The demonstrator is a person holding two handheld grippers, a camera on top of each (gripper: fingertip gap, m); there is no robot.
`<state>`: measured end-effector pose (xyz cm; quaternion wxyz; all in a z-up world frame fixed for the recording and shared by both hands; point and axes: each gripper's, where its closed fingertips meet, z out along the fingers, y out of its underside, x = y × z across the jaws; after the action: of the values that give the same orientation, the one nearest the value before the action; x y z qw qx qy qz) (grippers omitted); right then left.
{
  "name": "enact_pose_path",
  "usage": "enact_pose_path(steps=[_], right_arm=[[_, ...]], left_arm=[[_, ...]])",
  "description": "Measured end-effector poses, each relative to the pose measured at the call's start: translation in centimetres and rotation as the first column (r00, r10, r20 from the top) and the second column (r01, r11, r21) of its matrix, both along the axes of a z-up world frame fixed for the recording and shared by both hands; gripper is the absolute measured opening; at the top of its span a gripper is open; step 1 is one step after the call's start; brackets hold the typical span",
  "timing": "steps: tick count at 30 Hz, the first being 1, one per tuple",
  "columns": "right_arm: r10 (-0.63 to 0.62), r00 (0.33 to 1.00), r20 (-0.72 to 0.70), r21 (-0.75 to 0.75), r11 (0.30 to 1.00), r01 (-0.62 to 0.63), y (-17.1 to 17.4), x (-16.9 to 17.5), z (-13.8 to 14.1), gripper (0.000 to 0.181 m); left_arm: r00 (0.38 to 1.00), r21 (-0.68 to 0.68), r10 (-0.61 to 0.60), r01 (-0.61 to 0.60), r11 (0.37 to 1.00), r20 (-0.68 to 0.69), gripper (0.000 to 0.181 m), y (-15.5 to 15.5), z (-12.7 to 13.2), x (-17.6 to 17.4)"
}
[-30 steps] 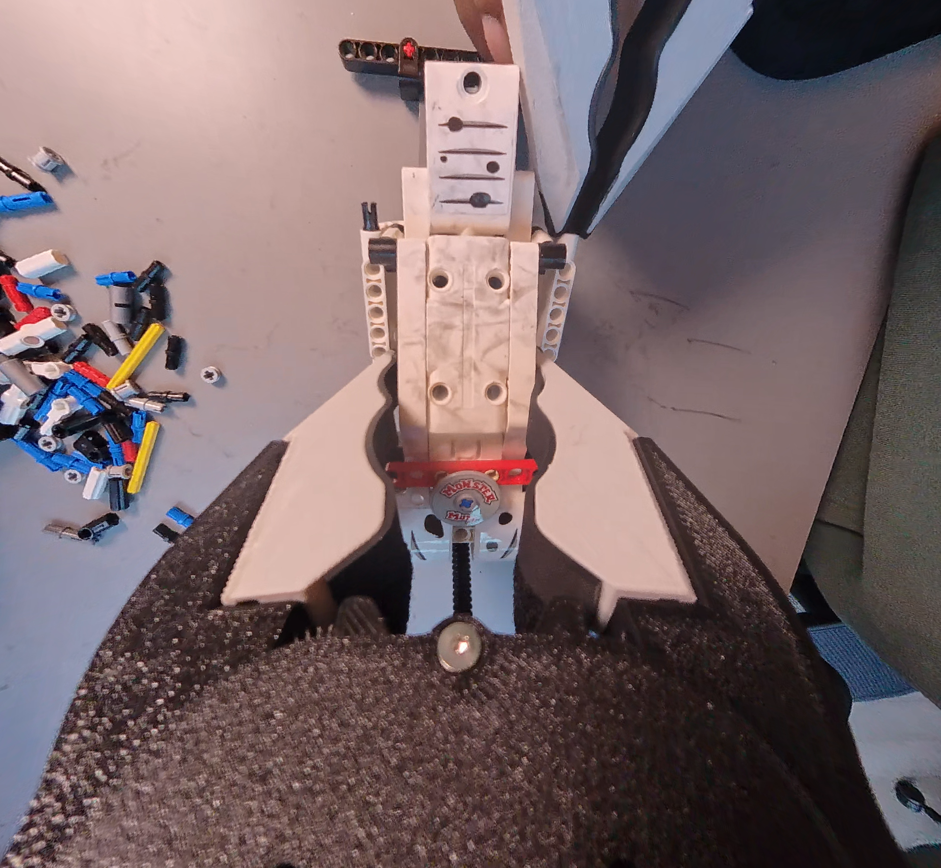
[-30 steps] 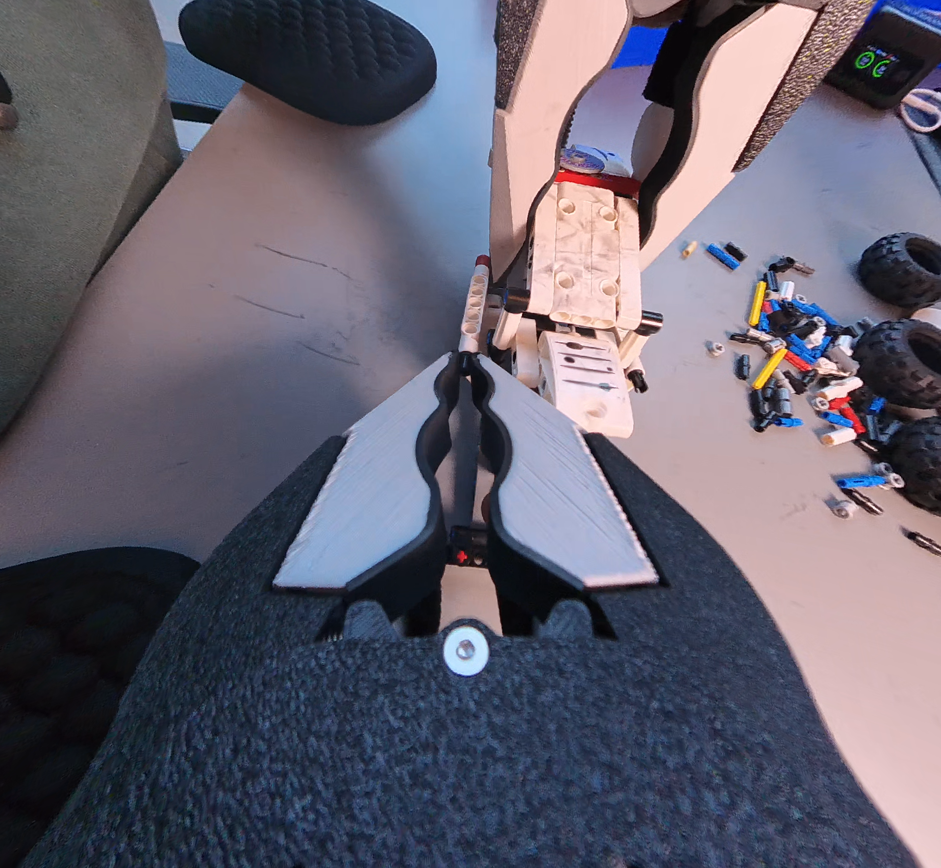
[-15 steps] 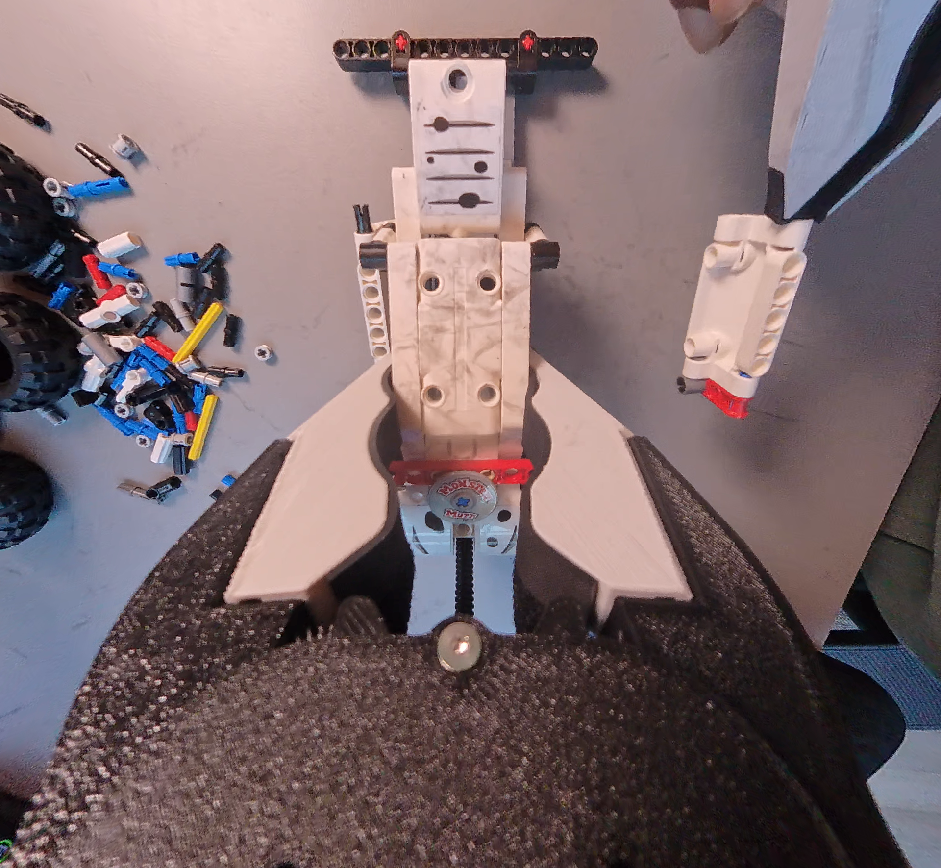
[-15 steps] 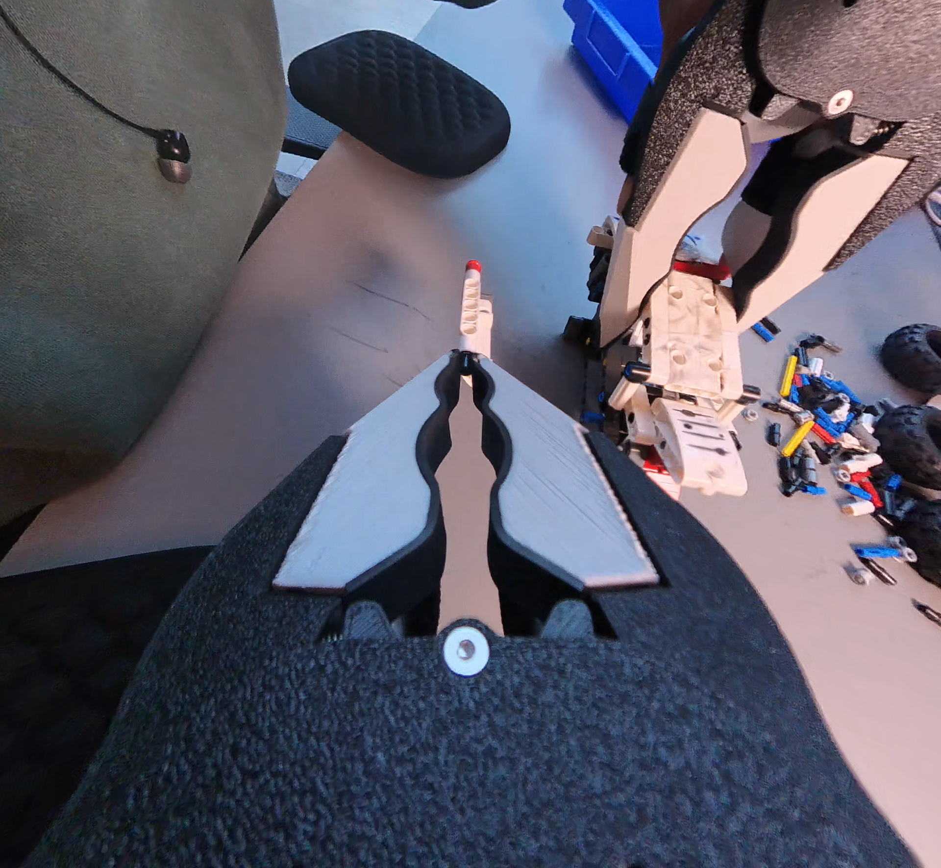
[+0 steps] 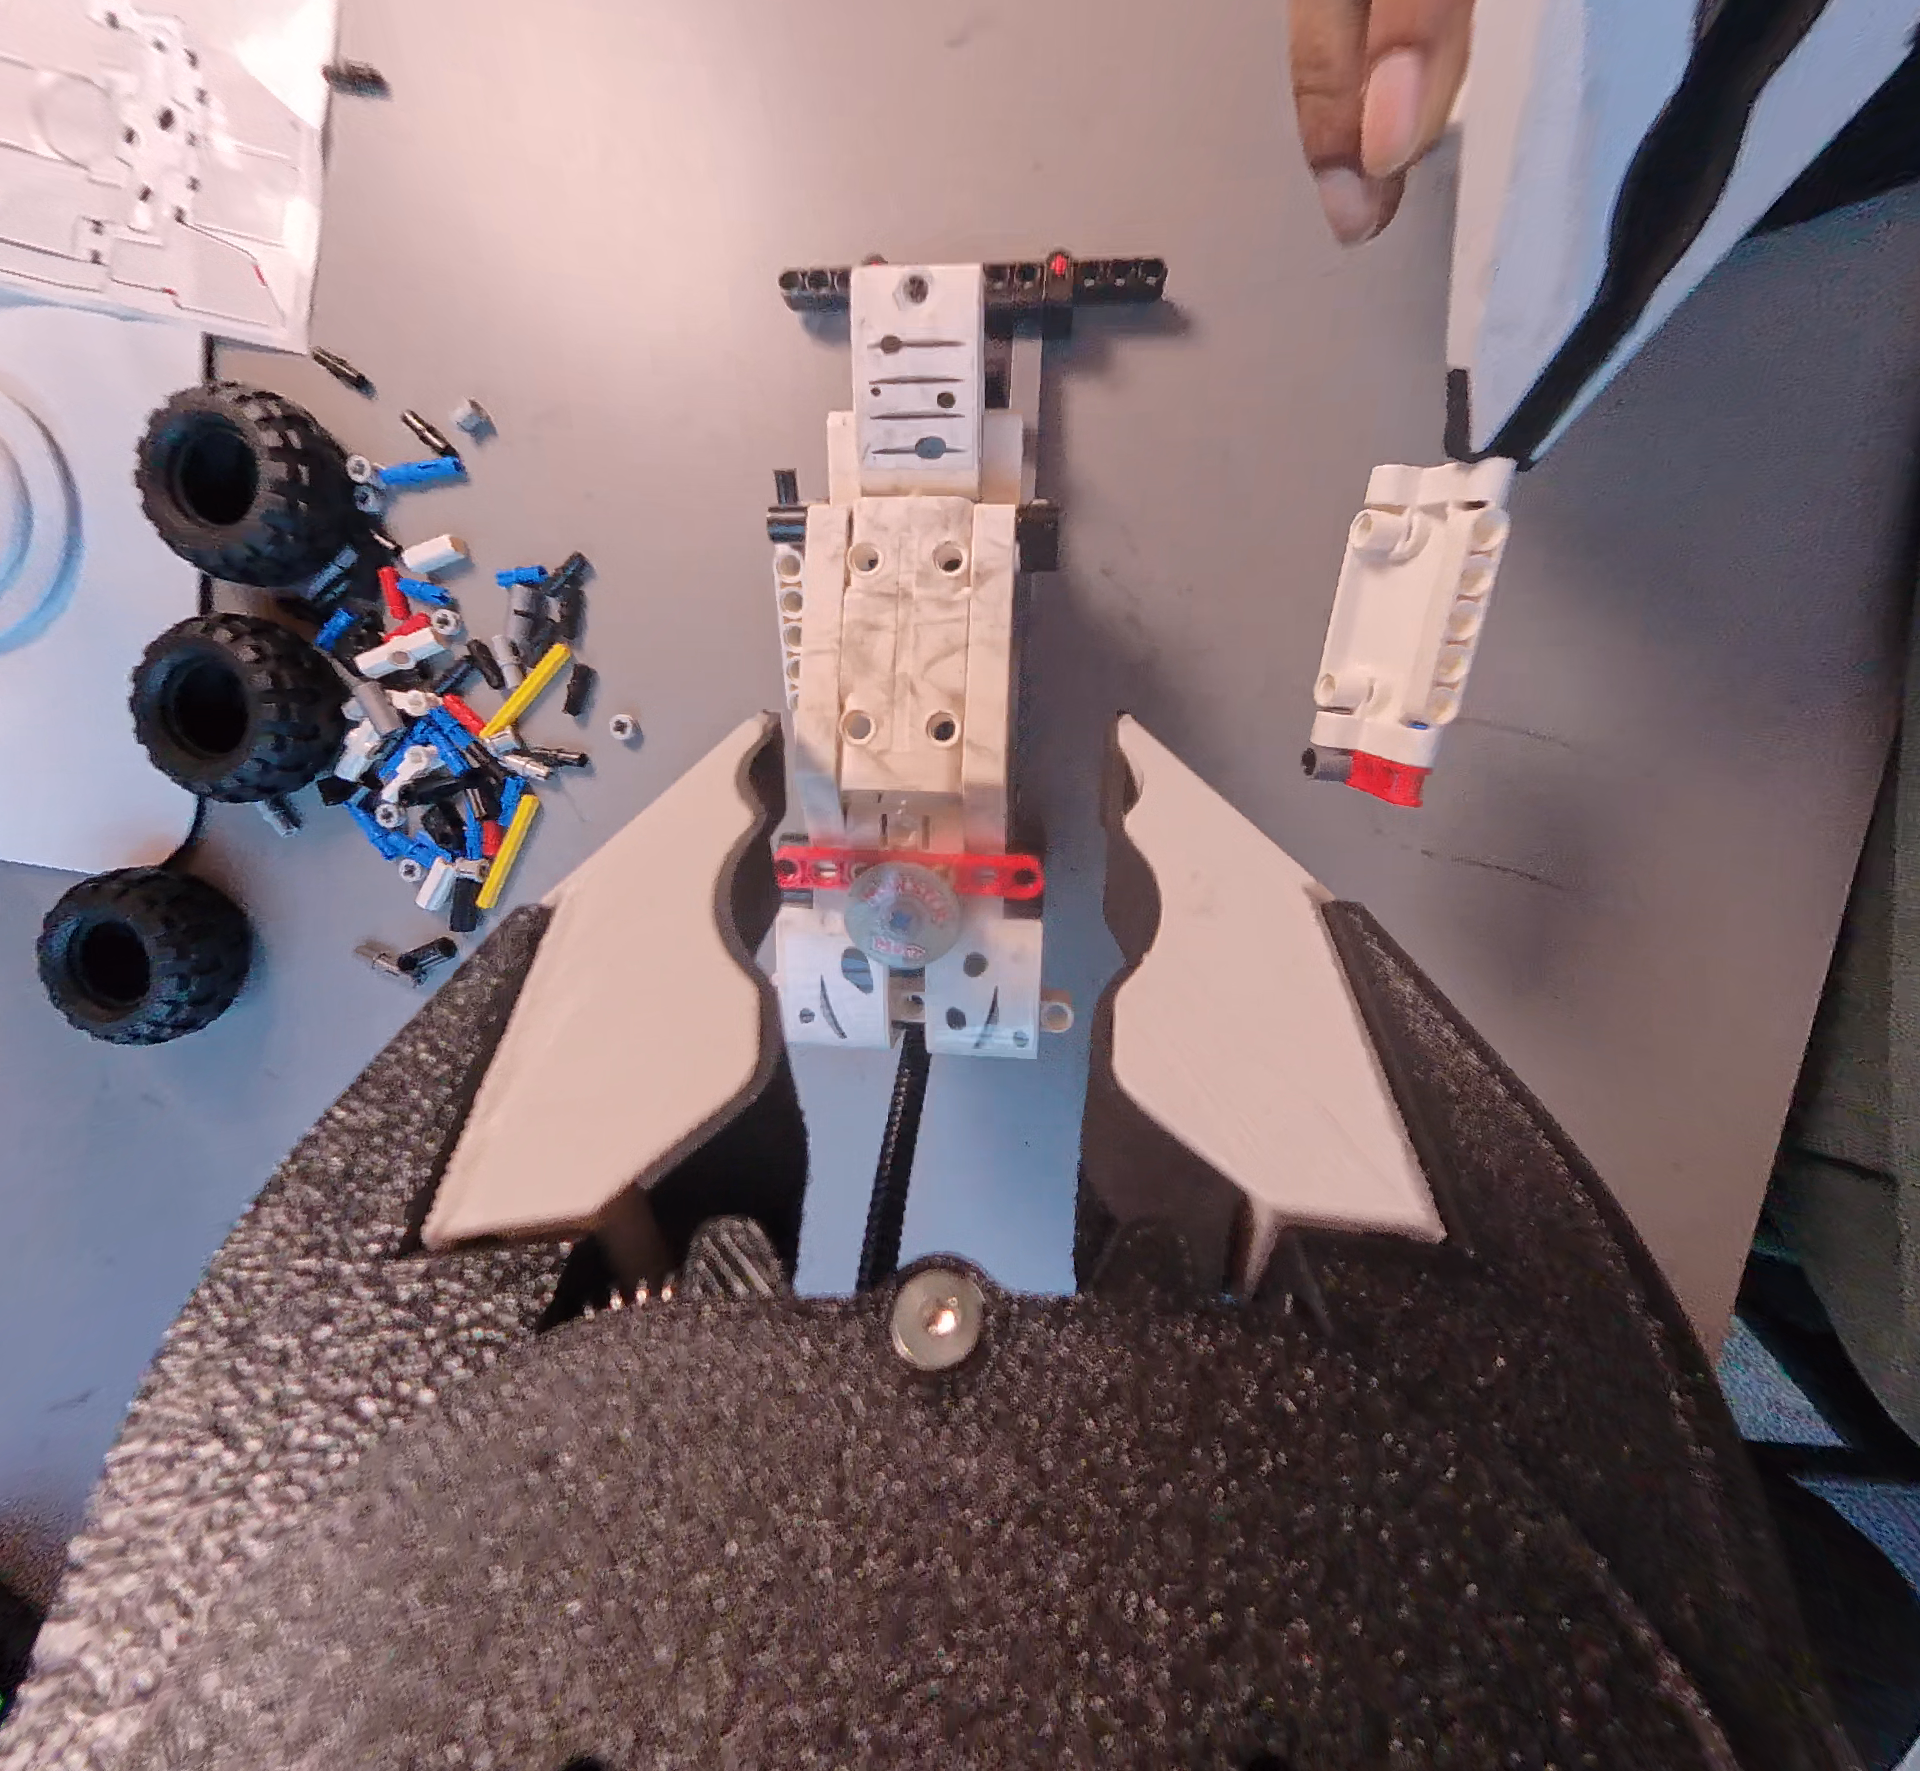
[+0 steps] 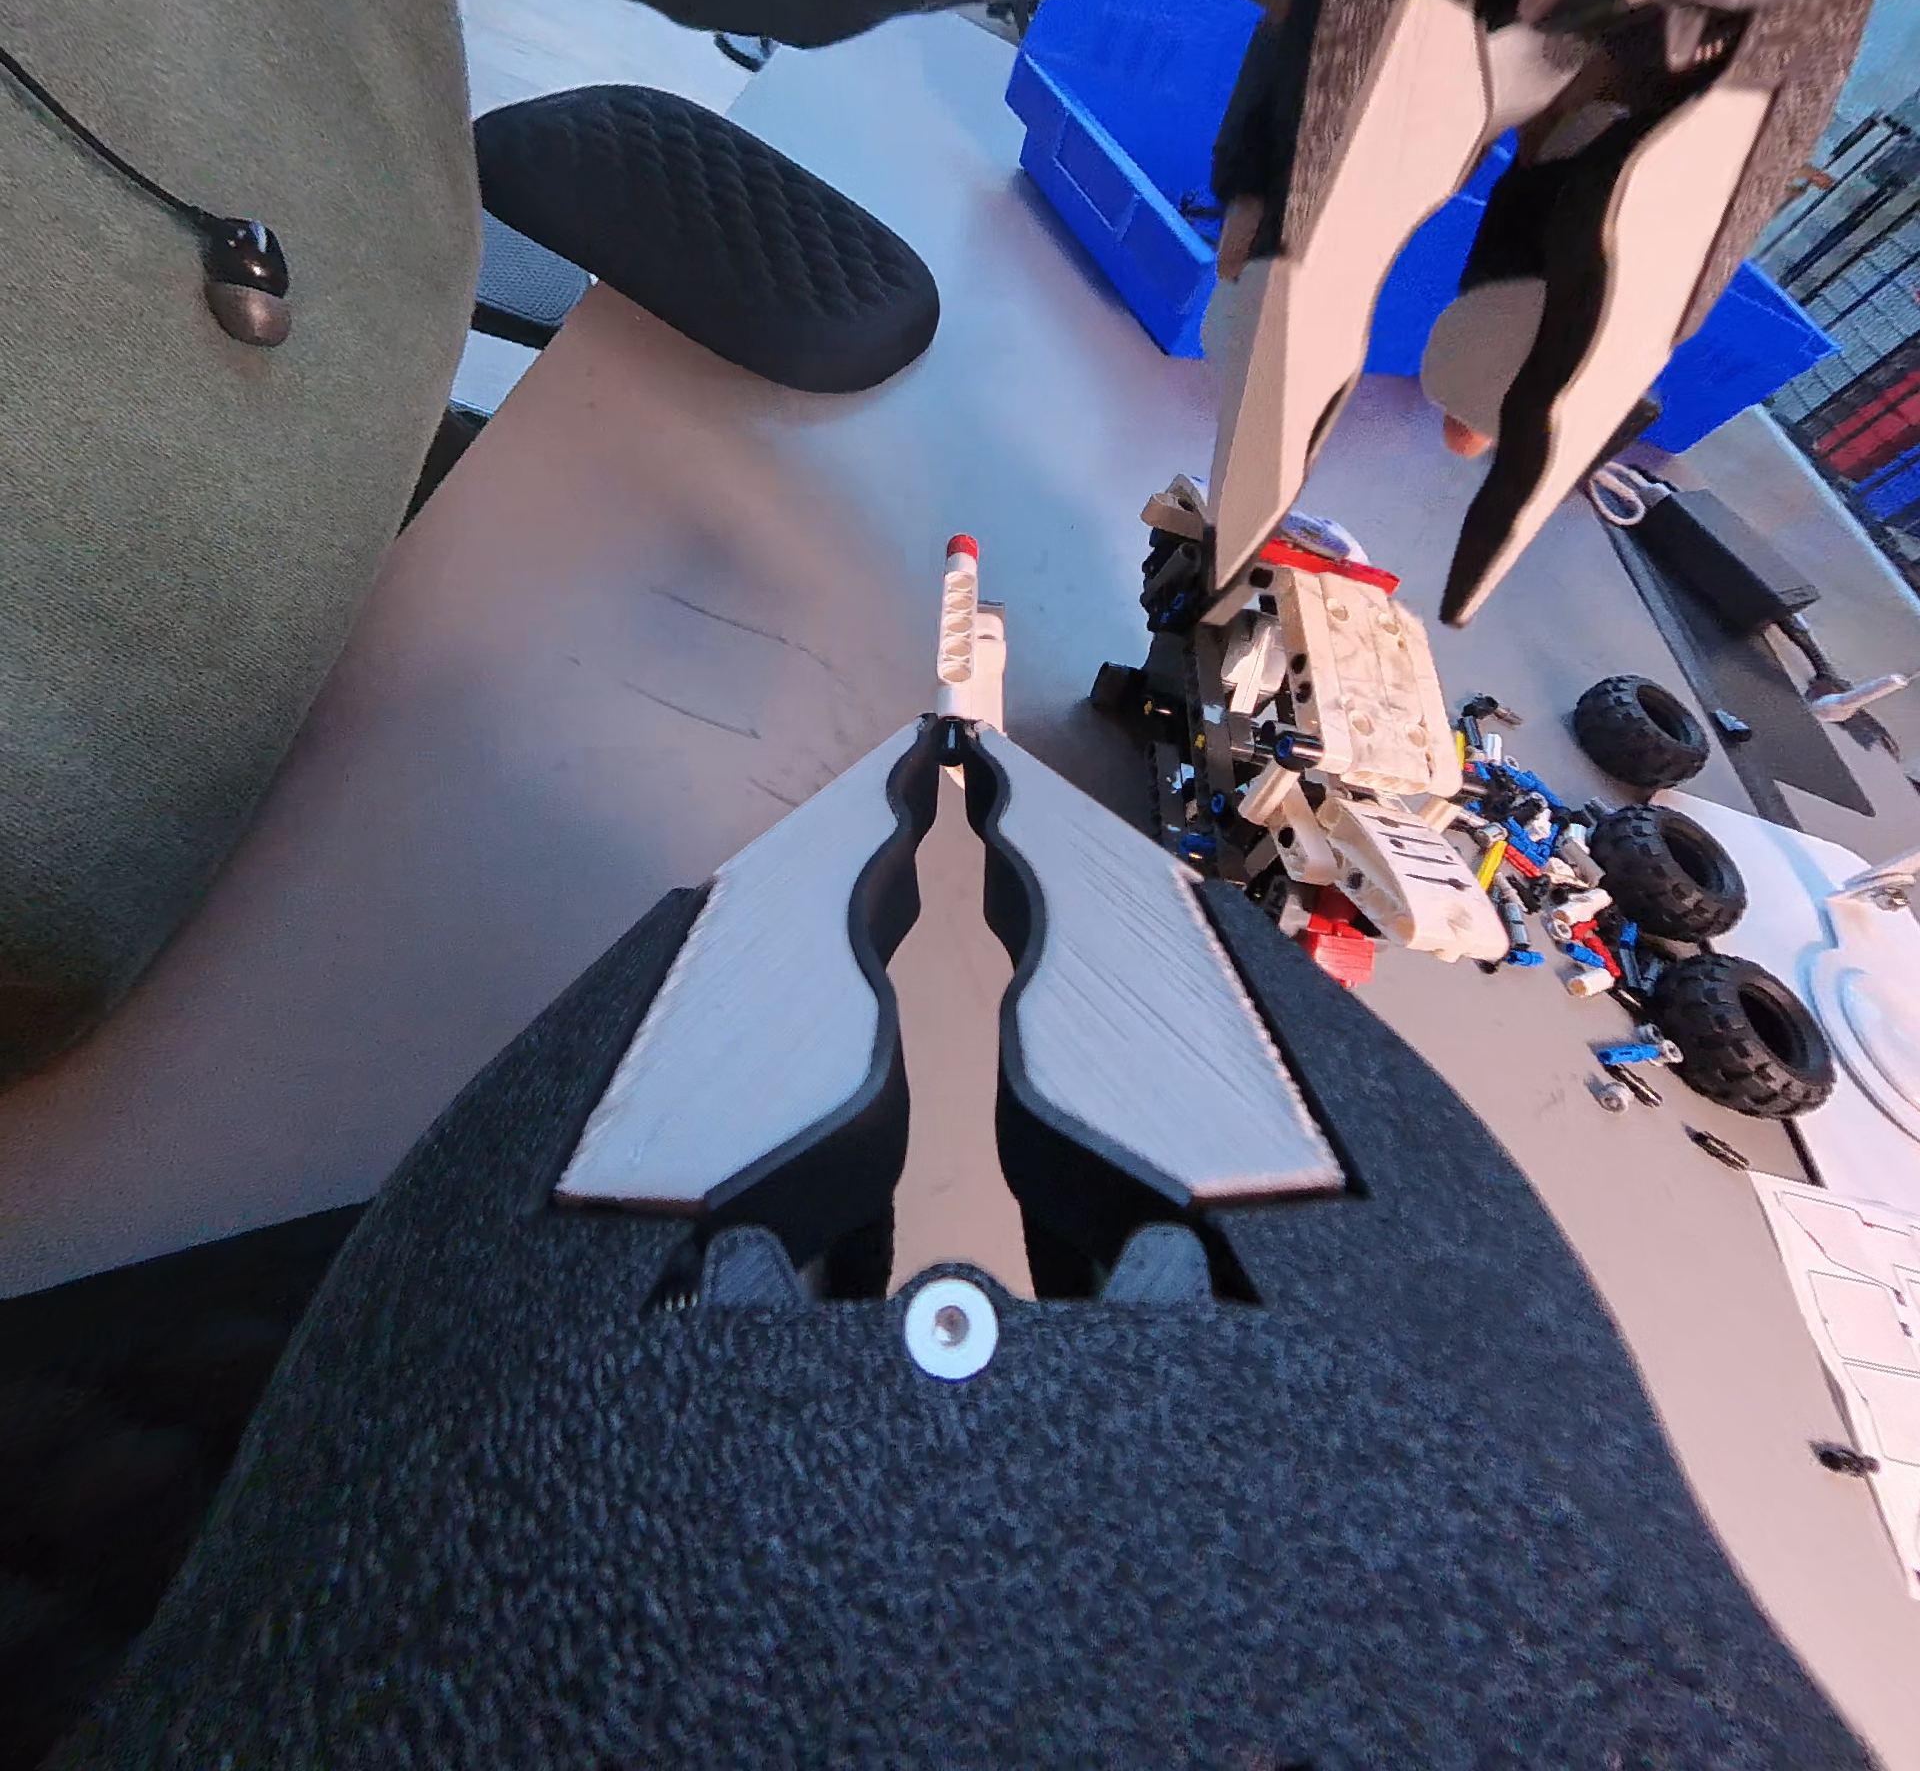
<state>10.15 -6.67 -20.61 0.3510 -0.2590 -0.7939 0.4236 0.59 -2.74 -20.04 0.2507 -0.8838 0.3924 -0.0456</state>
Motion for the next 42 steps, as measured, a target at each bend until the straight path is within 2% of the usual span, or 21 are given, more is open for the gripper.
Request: enact_pose_path(steps=[3, 5, 8, 12, 14, 16, 18, 21, 25, 30, 32, 34, 38, 42], right_arm=[[-0.021, 0.999, -0.026, 0.017, 1.0, 0.021, -0.1, 0.1, 0.1, 0.003], [-0.032, 0.999, -0.036, -0.012, 0.999, 0.032, -0.3, 0.2, 0.4, 0.004], [-0.052, 0.998, -0.04, -0.067, 0.997, 0.049, -0.6, -0.1, 0.8, 0.003], [-0.039, 0.999, -0.023, -0.149, 0.988, 0.035, -1.5, -1.1, 2.1, 0.004], [-0.024, 0.999, -0.03, -0.167, 0.986, 0.019, -1.9, -1.5, 3.0, 0.004], [-0.03, 0.999, -0.045, -0.198, 0.98, 0.02, -1.9, -2.0, 4.2, 0.004], [-0.043, 0.997, -0.064, -0.25, 0.968, 0.026, -1.7, -2.4, 5.3, 0.004], [-0.078, 0.993, -0.094, -0.335, 0.941, 0.043, -1.3, -2.9, 6.4, 0.004], [-0.073, 0.996, -0.057, -0.379, 0.924, 0.046, -1.5, -3.1, 5.7, 0.019], [-0.048, 0.998, -0.051, -0.441, 0.897, 0.021, -2.3, -3.9, 5.9, 0.018], [-0.064, 0.997, -0.045, -0.439, 0.898, 0.038, -2.1, -4.2, 5.6, 0.005], [-0.07, 0.997, -0.044, -0.442, 0.896, 0.044, -1.9, -4.3, 5.3, 0.004], [-0.07, 0.997, -0.034, -0.486, 0.873, 0.045, -1.6, -4.2, 5.0, 0.004], [-0.061, 0.998, -0.029, -0.516, 0.856, 0.038, -1.5, -4.0, 4.8, 0.003]], left_arm=[[0.993, 0.088, -0.023, 0.013, 0.996, 0.113, 0.058, -1.9, 2.4, 1.4], [0.976, 0.119, -0.069, 0.045, 0.992, 0.206, 0.055, -3.9, 3.0, 2.9], [0.946, 0.151, -0.138, 0.097, 0.984, 0.292, 0.05, -6.5, 1.9, 5.3], [0.951, 0.179, -0.144, 0.096, 0.979, 0.275, 0.034, -7.1, -0.9, 6.4], [0.942, 0.222, -0.143, 0.077, 0.972, 0.302, 0.015, -6.7, -0.7, 6.5], [0.922, 0.246, -0.167, 0.081, 0.966, 0.35, 0.009, -6.5, -0.1, 6.6], [0.867, 0.241, -0.173, 0.063, 0.969, 0.468, 0.009, -6.5, 0.9, 6.7], [0.744, 0.217, -0.175, 0.042, 0.975, 0.645, 0.009, -6.8, 2.1, 6.8], [0.6, 0.19, -0.164, 0.02, 0.982, 0.783, 0.009, -7.0, 2.5, 6.5], [0.613, 0.197, -0.182, 0.043, 0.979, 0.769, 0.009, -7.3, 1.8, 6.4], [0.621, 0.182, -0.167, 0.039, 0.983, 0.766, 0.009, -7.1, 1.2, 6.4], [0.627, 0.178, -0.16, 0.035, 0.983, 0.763, 0.009, -7.0, 0.9, 6.3], [0.621, 0.172, -0.151, 0.026, 0.985, 0.769, 0.009, -6.8, 0.7, 6.4], [0.575, 0.188, -0.166, 0.023, 0.982, 0.801, 0.018, -6.8, 1.6, 6.7]])
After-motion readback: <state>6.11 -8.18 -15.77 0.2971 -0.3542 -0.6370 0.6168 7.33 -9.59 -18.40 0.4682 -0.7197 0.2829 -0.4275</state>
